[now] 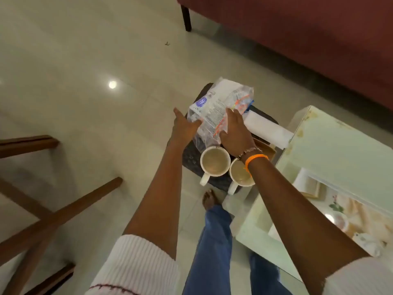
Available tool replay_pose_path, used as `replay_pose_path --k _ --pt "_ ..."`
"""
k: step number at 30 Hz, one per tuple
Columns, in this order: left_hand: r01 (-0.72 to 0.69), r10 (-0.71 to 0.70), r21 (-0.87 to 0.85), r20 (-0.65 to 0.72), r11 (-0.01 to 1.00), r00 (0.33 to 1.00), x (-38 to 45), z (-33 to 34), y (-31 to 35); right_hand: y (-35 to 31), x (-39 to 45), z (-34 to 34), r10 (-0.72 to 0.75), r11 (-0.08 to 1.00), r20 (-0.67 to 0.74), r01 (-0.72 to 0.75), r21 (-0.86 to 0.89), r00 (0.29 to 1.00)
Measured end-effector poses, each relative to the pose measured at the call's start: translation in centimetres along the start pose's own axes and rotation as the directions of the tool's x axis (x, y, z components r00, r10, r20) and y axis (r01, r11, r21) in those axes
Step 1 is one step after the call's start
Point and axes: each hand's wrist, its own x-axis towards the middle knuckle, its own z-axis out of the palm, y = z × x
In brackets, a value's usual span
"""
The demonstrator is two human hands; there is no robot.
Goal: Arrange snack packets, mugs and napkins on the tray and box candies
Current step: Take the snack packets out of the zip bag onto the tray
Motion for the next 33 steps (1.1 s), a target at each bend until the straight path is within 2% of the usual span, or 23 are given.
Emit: replay_pose_path --k 2,4,8,9,11,13,16,18,20,21,23,24,25,28,30,31,33 --pt "0.026 -0.037 0.098 0.114 0.995 0.993 1.1 -0.1 -0.1 -0.1 1.4 0.0 0.077 0.996 -0.006 -0.077 0.042 0.997" --pt "0.029 -0.062 0.199 0.162 0.980 0.985 2.1 -0.4 -0.7 -0.1 2.3 0.1 0.111 0.985 0.015 -0.112 0.133 0.994" --pt "-0.029 0.017 0.383 0.034 0.923 0.999 2.4 -0.3 -0.4 0.1 3.0 0.2 0.157 0.947 0.022 -0.157 0.279 0.987" --pt "-0.055 0.047 0.339 0.031 0.939 0.998 2.1 -0.3 -0.4 0.2 3.1 0.1 0.170 0.935 0.016 -0.167 0.313 0.985" --pt "-0.136 0.131 0.105 0.059 0.985 0.990 1.2 -0.2 -0.2 0.5 3.0 -0.2 0.185 0.902 0.027 -0.180 0.392 0.982" --pt "-0.259 0.259 -0.016 -0.023 0.966 0.966 0.0 0.0 0.5 0.7 2.5 -0.7 0.176 0.852 0.057 -0.182 0.491 0.983" --pt "-0.439 0.454 0.117 -0.201 0.891 0.868 -2.5 0.5 2.7 0.2 1.3 -1.9 0.139 0.774 0.001 -0.109 0.624 0.990" --pt "-0.560 0.597 0.208 -0.280 0.802 0.751 -5.3 1.0 4.3 -0.5 -0.1 -3.3 0.113 0.716 -0.105 -0.008 0.698 0.988" --pt "-0.665 0.727 0.293 -0.288 0.687 0.624 -8.9 1.7 5.6 -1.0 -2.2 -5.1 0.156 0.554 -0.162 0.049 0.831 0.974" --pt "-0.706 0.781 0.335 -0.252 0.624 0.571 -10.6 2.2 5.8 -1.0 -3.5 -6.0 0.184 0.410 -0.131 0.044 0.911 0.974" --pt "-0.774 0.866 0.404 -0.114 0.488 0.486 -14.5 3.8 5.9 0.0 -6.5 -7.7 0.178 0.051 -0.005 -0.004 0.999 0.984" --pt "-0.791 0.886 0.436 -0.033 0.428 0.462 -16.5 5.0 5.6 1.0 -8.4 -8.4 0.159 -0.073 0.027 -0.015 0.997 0.987" --pt "-0.799 0.894 0.465 0.035 0.381 0.447 -18.5 6.3 5.1 2.4 -10.2 -8.8 0.176 -0.131 0.019 0.004 0.991 0.984" --pt "-0.839 0.892 0.462 0.188 0.289 0.411 -24.3 10.7 2.7 7.4 -16.2 -9.1 0.352 -0.181 0.029 0.037 0.983 0.936" --pt "-0.880 0.831 0.368 0.351 0.301 0.431 -28.0 13.5 1.2 11.6 -20.9 -8.6 0.403 -0.196 0.045 0.038 0.980 0.914" --pt "-0.879 0.759 0.303 0.448 0.368 0.472 -29.1 14.5 0.6 13.5 -22.8 -8.2 0.408 -0.197 0.058 0.026 0.980 0.911" --pt "-0.782 0.609 0.135 0.552 0.608 0.569 -31.8 16.9 -0.5 17.8 -27.5 -7.5 0.402 -0.196 0.062 0.019 0.980 0.913"
